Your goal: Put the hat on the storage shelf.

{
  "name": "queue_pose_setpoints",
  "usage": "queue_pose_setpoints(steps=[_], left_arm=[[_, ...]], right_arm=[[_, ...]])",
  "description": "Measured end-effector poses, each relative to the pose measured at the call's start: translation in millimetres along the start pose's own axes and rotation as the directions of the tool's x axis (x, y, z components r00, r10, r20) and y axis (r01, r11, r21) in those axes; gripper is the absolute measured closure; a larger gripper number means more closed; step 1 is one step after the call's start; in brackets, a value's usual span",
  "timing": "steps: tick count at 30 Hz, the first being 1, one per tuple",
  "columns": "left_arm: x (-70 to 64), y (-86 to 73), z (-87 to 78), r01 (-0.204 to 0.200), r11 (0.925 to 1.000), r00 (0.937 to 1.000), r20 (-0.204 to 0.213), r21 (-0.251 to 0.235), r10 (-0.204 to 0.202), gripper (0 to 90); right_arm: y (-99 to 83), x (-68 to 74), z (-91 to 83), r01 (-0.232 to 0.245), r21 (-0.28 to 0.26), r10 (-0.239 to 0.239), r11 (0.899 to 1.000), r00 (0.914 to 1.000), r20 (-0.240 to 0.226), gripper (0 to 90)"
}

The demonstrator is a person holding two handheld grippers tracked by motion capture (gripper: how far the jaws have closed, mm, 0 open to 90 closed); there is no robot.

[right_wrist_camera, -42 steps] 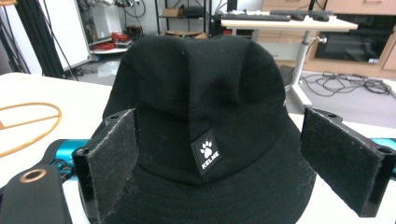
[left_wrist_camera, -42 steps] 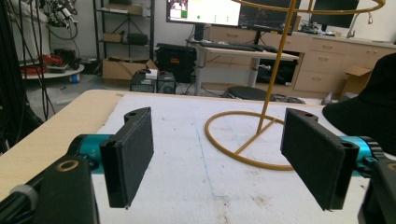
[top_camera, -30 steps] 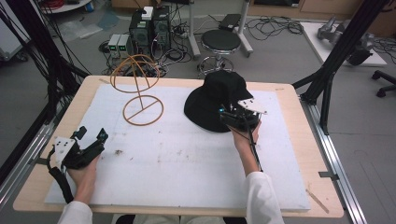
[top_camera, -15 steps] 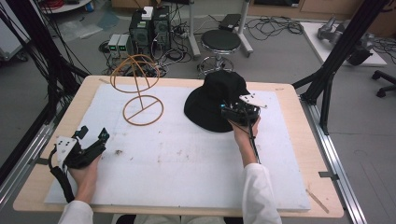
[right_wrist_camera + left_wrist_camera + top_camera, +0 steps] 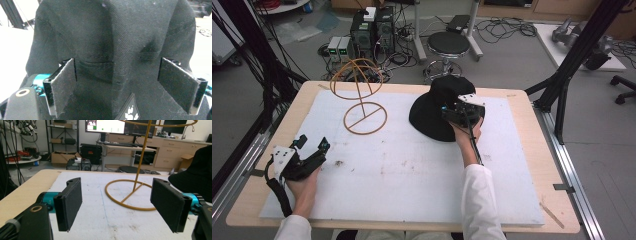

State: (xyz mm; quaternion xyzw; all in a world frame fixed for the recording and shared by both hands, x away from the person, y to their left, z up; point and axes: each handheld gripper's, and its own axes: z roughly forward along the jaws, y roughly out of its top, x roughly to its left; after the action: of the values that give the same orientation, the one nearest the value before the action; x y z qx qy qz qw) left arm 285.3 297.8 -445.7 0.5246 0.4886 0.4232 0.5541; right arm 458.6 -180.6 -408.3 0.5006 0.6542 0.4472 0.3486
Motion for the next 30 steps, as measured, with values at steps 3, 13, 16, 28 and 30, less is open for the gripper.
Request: queue_pose_setpoints(steps=[3, 13, 16, 28, 30], left_arm=[[-0.2, -0.2, 0.4, 0.000, 1.0000, 1.0000, -0.001, -0.001, 0.000, 25.8], [0.2, -0.2, 0.3, -0.001, 1.0000, 1.0000, -0.001, -0.001, 0.001, 25.8], [0.3, -0.2, 0.3, 0.001, 1.0000, 1.0000, 0.001, 0.001, -0.001, 25.8], [0.1, -0.3, 0.4, 0.010, 0.9999, 0.9999, 0.003, -0.004, -0.010, 25.9], [-0.1, -0.4, 0.6, 0.010, 0.9999, 0.9999, 0.003, -0.003, -0.010, 25.9]], right_arm=[[0.2, -0.8, -0.6, -0.003, 0.000, 0.003, 1.000, 0.9999, 0.014, 16.8], [-2.9, 2.5, 2.0, 0.007, 0.050, -0.008, 0.999, 0.9998, 0.015, 45.0], [-3.3, 4.8, 1.4, 0.003, 0.066, -0.006, 0.998, 0.9994, 0.034, 66.1], [-0.1, -4.7, -3.9, -0.012, 0.061, 0.013, 0.998, 0.9999, -0.005, 86.2], [0.0, -4.4, -4.3, -0.006, 0.057, 0.007, 0.998, 1.0000, -0.003, 86.3]])
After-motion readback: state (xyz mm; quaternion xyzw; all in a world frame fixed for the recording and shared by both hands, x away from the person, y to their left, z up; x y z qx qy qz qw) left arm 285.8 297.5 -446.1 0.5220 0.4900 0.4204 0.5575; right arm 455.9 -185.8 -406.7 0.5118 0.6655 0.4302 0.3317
